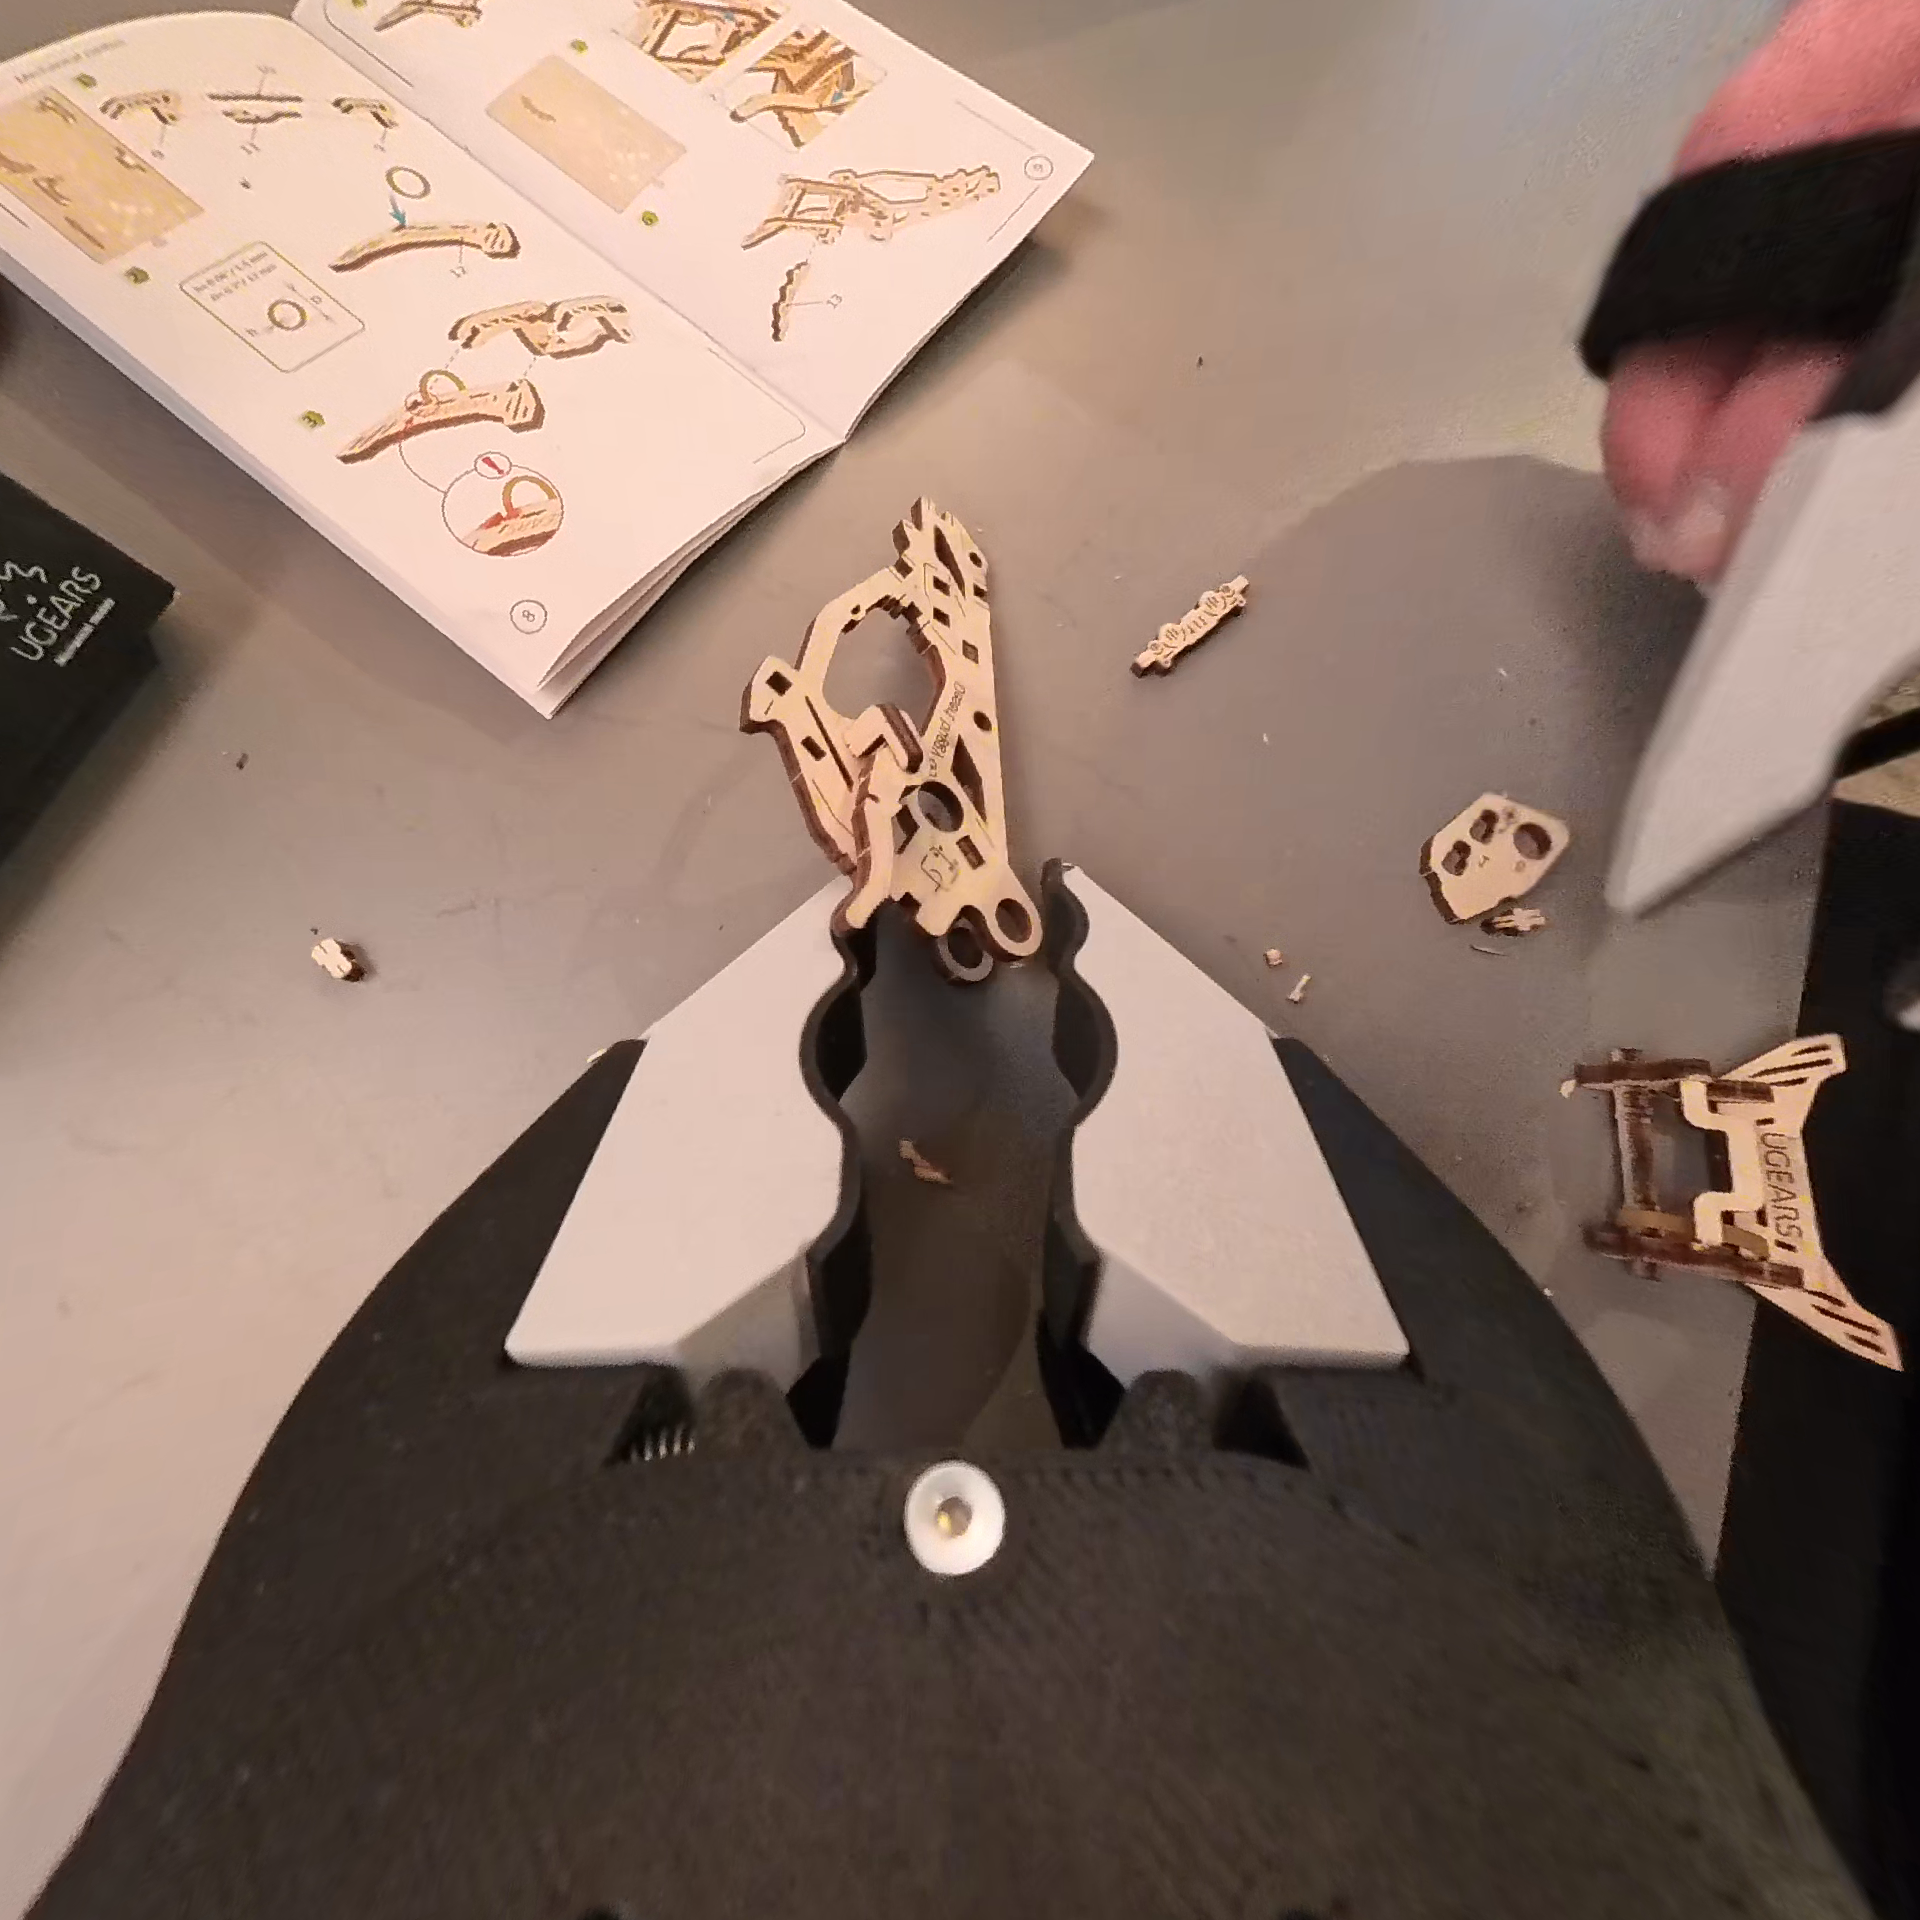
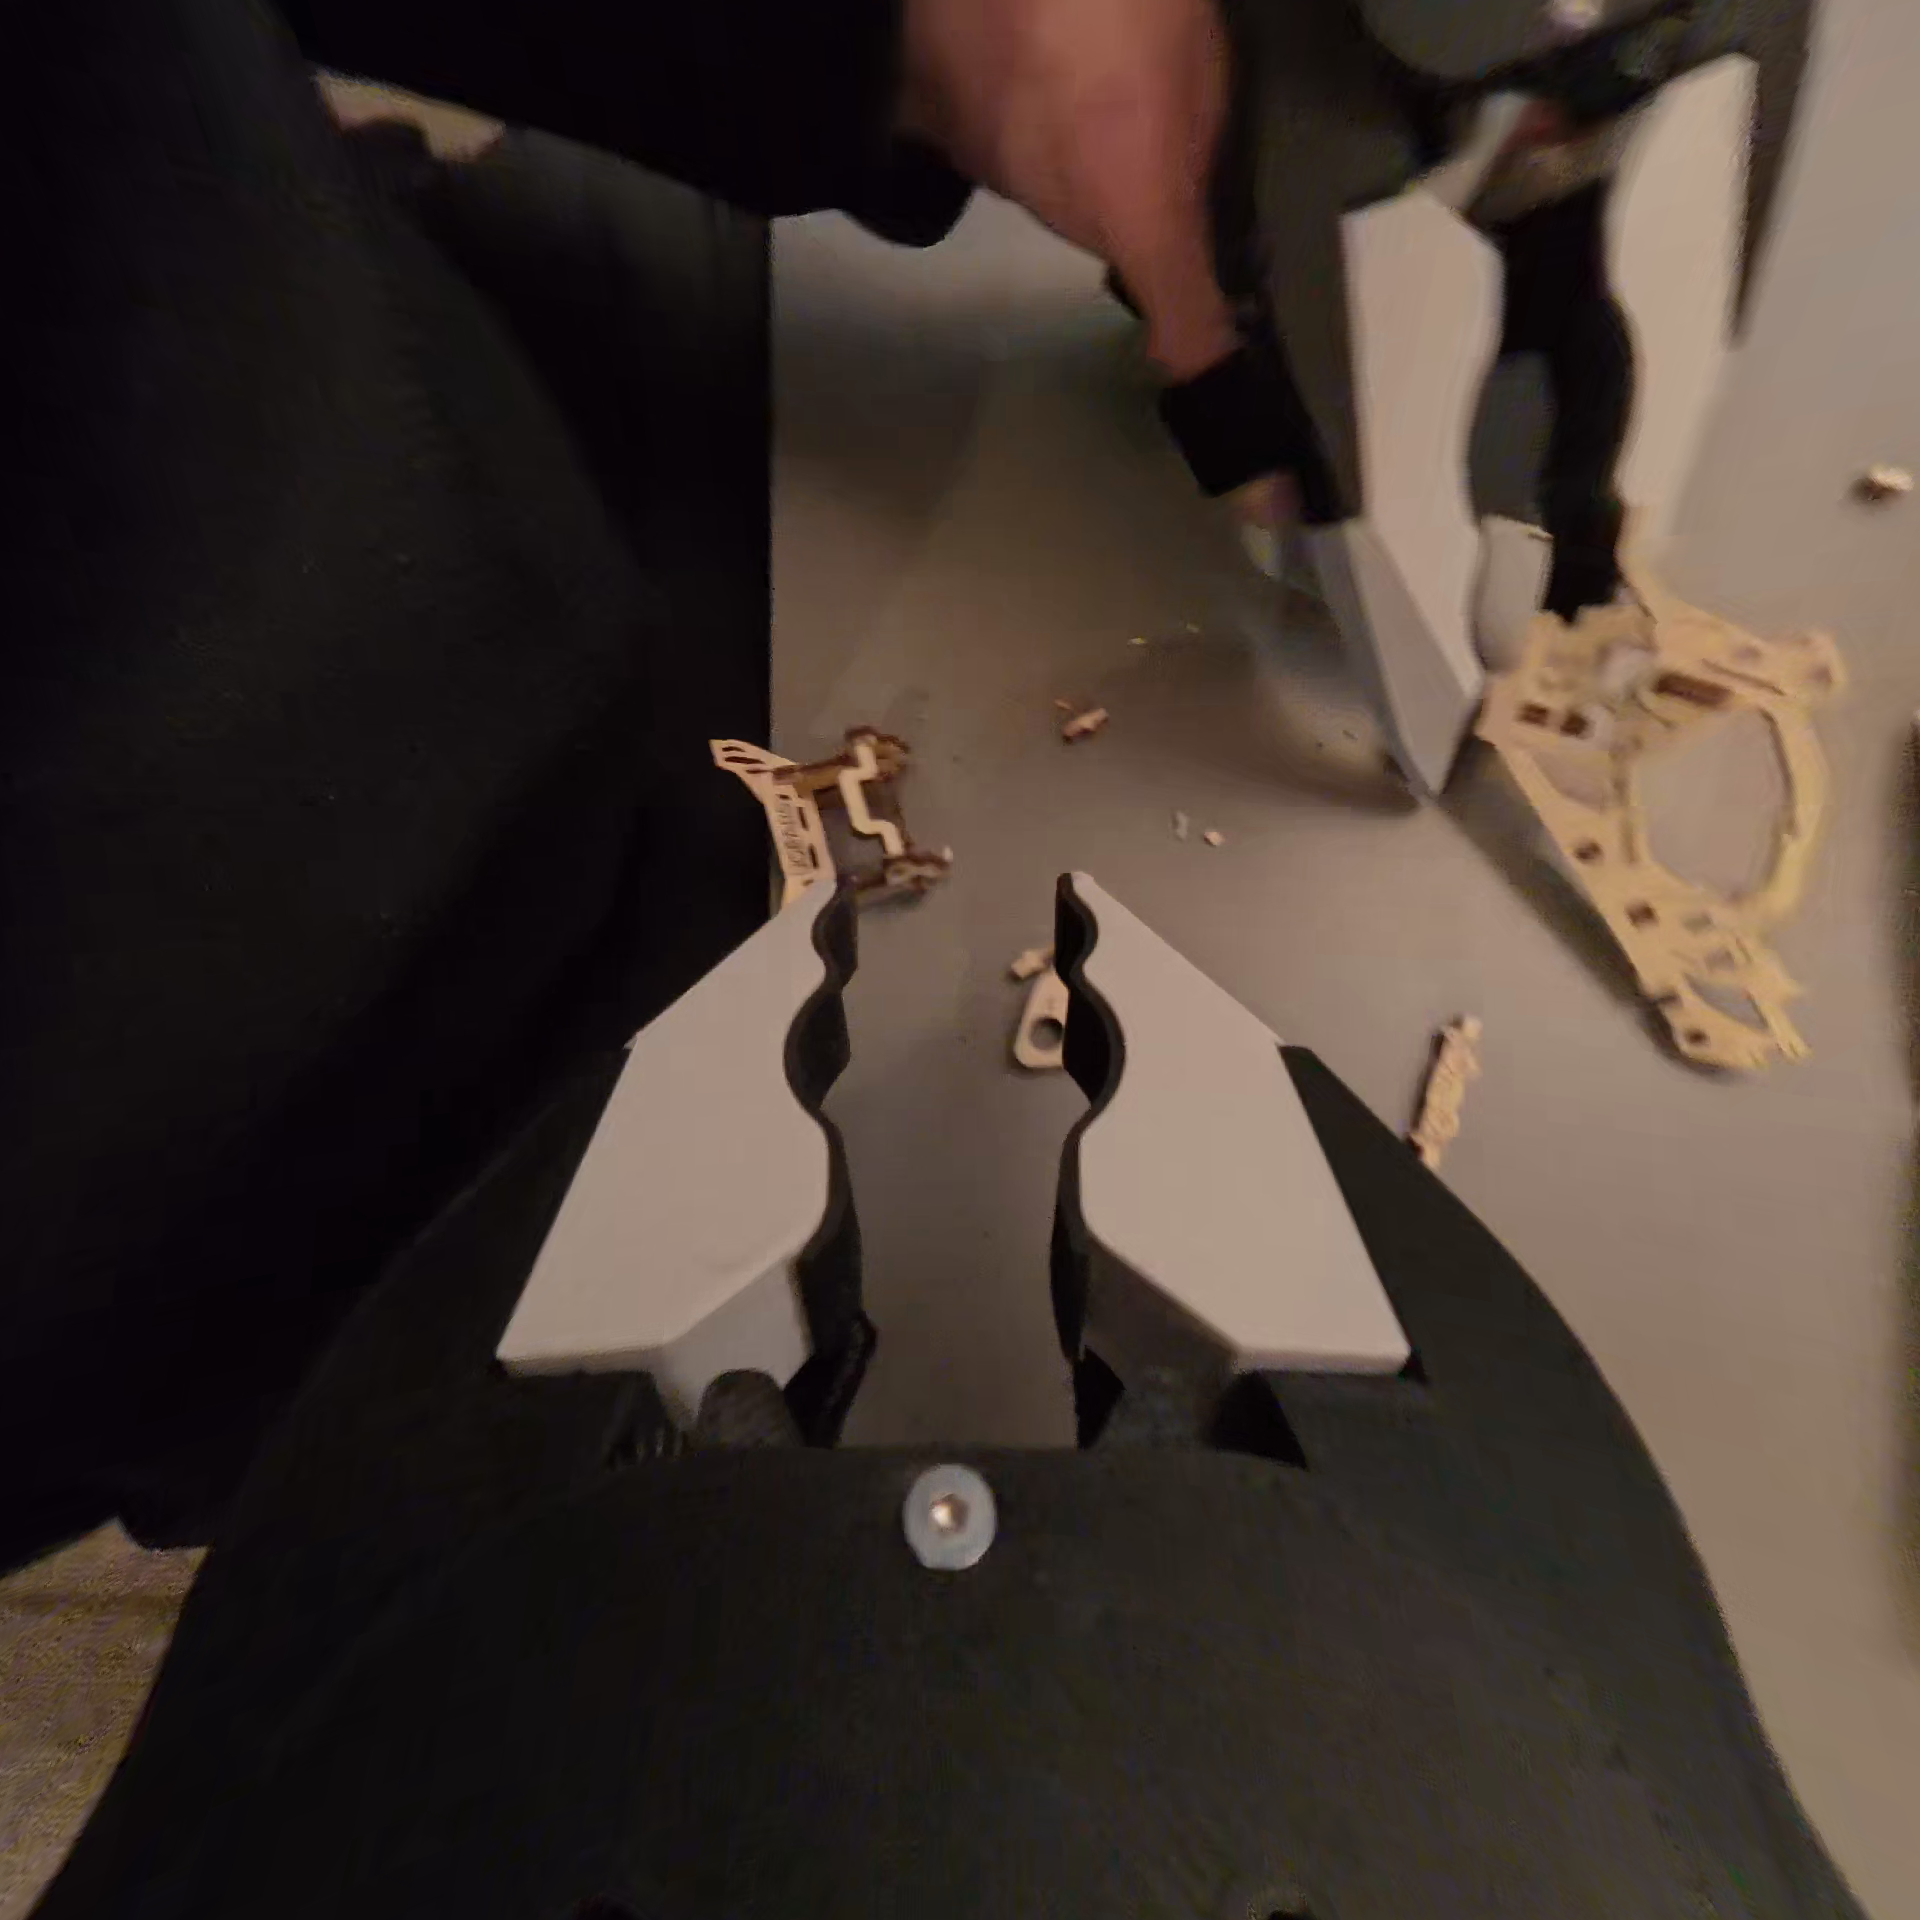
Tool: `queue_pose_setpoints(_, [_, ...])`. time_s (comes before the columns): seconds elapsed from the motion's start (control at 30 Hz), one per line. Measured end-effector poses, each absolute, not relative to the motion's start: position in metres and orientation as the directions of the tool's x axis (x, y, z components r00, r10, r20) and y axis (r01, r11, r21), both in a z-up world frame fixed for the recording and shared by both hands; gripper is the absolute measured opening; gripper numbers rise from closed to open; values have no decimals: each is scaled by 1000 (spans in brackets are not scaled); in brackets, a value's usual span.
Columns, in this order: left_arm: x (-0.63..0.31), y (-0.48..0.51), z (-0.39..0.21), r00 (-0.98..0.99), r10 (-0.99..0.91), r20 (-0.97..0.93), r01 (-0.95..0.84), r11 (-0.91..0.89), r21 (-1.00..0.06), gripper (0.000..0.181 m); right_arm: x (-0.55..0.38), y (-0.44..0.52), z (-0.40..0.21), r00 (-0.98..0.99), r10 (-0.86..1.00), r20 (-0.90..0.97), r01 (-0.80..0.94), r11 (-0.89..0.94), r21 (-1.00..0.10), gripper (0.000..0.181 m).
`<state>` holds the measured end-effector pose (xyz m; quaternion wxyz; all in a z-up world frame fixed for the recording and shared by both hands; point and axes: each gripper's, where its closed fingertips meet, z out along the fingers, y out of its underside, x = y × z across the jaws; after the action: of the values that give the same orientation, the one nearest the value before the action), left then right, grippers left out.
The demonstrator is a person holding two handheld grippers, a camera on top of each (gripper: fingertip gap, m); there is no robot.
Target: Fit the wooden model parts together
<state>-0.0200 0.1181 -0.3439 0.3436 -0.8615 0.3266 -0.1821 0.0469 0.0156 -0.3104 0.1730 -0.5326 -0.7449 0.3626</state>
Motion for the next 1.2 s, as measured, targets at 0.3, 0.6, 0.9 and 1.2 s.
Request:
queue_pose_setpoints(0.3, [-17, 117, -344, 714, -697, 68, -455, -536, -711, 30, 32, -17, -334, -498, 867, 23, 655, 393, -645, 12])
queue_pose_setpoints(0.6, [-18, 115, -344, 718, -693, 59, -451, -529, -719, 33, 26, -5, -332, -436, 899, 36, 662, 348, -664, 6])
queue_pose_setpoints(0.9, [-21, 114, -343, 719, -691, 72, -435, -529, -729, 36, 15, 38, -295, -210, 928, -309, 595, -130, -794, 6])
queue_pose_setpoints(1.2, [-14, 112, -336, 707, -706, 50, -432, -486, -760, 30, 15, 96, -277, -7, 811, -584, 419, -528, -739, 5])
